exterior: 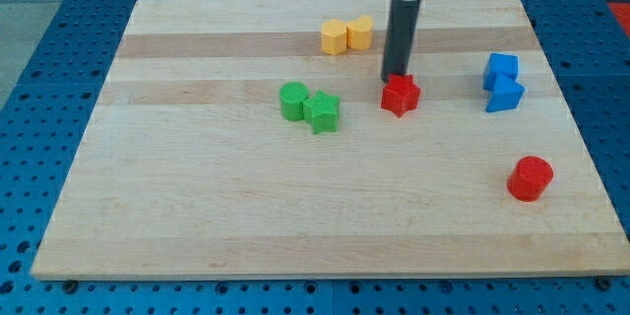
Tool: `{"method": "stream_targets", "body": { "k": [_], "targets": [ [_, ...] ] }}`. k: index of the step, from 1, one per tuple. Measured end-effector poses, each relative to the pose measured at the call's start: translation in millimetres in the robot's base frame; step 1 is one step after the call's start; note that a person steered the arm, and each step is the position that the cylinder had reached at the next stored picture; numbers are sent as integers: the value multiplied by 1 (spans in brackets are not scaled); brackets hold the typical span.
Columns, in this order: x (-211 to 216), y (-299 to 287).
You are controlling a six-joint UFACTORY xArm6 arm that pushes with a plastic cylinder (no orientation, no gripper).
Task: Slide the red star to the red circle
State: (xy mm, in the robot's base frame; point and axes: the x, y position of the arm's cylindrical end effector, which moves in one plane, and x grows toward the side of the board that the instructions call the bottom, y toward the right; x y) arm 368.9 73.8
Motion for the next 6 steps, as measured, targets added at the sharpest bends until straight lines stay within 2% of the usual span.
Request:
{"method": "stream_targets", "body": {
  "k": [3, 6],
  "targets": [
    [48, 7],
    [137, 42]
  ]
}}
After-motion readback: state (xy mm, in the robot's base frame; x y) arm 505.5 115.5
